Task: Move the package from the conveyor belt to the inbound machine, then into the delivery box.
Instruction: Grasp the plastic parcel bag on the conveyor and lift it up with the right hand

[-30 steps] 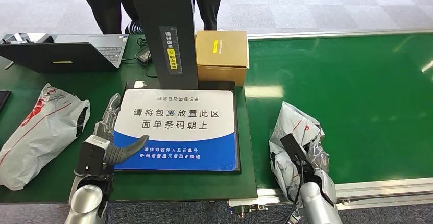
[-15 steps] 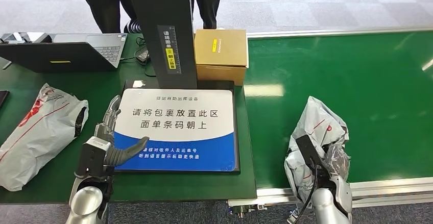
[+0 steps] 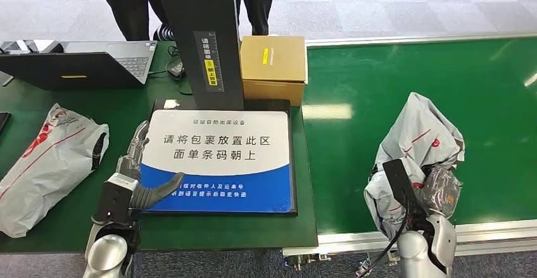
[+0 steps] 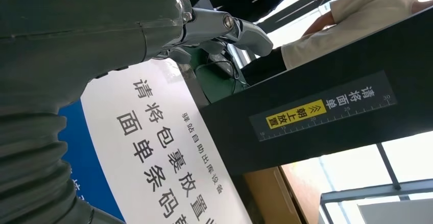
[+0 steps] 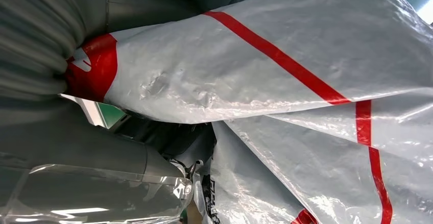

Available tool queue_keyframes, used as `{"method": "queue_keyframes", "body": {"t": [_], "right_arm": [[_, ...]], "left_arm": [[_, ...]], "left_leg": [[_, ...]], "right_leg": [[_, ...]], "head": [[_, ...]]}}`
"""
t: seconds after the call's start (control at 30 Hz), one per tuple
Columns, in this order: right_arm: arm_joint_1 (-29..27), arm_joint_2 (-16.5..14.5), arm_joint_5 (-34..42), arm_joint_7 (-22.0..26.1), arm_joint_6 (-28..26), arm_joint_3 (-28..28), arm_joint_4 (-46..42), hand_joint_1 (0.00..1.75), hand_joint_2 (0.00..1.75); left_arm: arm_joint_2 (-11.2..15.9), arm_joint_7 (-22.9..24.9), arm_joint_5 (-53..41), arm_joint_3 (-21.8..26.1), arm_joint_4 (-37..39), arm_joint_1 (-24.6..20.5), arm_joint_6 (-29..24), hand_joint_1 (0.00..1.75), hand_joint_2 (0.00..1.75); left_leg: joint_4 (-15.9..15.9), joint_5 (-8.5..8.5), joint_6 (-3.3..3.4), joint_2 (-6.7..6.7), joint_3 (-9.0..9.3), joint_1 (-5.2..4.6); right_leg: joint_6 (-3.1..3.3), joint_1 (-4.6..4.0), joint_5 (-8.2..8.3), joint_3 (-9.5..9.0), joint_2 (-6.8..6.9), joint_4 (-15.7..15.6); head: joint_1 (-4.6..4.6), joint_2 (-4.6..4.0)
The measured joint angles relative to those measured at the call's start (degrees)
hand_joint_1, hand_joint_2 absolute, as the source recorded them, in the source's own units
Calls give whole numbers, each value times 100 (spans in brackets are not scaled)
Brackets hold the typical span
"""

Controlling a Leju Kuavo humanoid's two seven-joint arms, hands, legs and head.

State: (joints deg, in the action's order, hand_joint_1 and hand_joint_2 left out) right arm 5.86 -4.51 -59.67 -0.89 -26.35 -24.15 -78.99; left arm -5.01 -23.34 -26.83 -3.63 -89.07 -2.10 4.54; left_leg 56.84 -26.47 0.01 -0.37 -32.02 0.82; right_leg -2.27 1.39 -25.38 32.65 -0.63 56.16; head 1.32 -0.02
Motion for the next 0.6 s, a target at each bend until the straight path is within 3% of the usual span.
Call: {"method": "queue_keyframes", "body": {"t": [0.6], "right_arm": [[-98, -60, 1456, 1408, -181, 492, -959, 170, 175]], "left_arm": [[-32, -126, -13, 9, -2, 2, -36, 0, 175]], "left_leg": [[0, 3, -7, 0, -5, 0]], "right_leg": [[1, 0, -1, 8, 0, 8]], "head": [[-1, 0]]}}
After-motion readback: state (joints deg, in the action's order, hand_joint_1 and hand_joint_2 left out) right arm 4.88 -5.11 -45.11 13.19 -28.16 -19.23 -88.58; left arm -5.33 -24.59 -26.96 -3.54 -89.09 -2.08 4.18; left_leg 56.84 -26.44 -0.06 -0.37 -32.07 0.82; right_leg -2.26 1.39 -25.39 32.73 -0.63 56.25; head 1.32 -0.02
